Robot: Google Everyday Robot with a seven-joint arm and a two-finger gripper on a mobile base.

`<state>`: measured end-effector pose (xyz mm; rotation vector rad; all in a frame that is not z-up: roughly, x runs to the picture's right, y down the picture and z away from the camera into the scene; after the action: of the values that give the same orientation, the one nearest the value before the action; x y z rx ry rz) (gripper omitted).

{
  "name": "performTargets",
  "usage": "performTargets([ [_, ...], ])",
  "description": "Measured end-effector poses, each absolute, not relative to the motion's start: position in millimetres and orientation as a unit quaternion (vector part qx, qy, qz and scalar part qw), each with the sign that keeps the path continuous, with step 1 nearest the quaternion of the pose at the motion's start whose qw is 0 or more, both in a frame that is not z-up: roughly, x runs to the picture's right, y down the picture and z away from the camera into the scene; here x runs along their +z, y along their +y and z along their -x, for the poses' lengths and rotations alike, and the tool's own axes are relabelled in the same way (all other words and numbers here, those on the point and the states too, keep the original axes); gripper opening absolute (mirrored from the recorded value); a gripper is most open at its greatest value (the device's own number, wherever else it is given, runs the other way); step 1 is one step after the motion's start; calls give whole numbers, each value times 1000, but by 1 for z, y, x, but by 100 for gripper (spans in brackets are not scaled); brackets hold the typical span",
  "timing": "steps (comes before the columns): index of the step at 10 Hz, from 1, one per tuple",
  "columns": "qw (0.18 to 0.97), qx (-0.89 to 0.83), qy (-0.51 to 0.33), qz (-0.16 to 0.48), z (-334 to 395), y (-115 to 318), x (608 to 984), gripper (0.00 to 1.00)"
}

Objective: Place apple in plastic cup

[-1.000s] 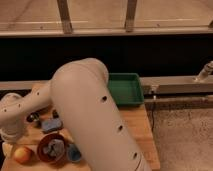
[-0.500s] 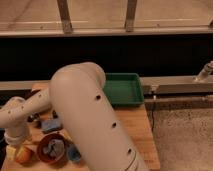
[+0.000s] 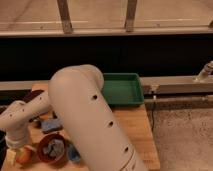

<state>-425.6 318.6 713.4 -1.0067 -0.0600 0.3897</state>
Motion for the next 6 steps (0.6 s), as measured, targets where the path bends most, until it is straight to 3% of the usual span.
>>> performTargets([
  [6, 862, 177, -27, 475, 430, 326, 710, 9],
])
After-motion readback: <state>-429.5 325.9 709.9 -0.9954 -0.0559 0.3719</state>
